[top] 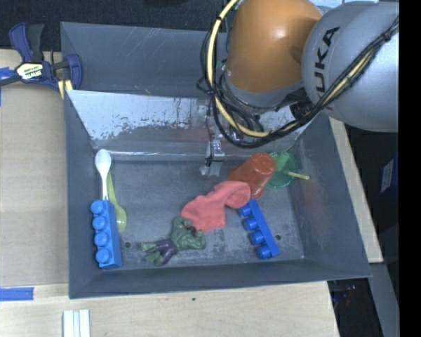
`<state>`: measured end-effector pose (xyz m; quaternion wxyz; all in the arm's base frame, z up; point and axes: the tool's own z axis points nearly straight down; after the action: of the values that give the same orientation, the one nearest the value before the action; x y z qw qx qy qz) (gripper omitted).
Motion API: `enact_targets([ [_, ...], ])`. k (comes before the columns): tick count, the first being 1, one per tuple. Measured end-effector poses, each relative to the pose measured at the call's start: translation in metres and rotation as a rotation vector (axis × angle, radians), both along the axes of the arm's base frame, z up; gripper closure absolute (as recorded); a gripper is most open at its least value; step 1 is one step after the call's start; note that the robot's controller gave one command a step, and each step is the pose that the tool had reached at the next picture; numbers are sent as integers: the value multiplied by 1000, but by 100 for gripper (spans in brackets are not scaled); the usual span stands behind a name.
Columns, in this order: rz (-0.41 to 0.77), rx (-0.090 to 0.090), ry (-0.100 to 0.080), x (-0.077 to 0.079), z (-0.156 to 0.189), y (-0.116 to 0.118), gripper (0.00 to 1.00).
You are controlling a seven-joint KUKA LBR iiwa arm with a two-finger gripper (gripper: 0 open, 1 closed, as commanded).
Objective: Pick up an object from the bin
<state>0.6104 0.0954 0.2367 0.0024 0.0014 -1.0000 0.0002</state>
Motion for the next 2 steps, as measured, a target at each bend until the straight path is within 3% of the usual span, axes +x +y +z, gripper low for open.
enact_targets([
  [1, -2, 1, -9, 1, 5, 0, 0],
  [2, 55, 2, -13, -13, -56, -25, 0],
])
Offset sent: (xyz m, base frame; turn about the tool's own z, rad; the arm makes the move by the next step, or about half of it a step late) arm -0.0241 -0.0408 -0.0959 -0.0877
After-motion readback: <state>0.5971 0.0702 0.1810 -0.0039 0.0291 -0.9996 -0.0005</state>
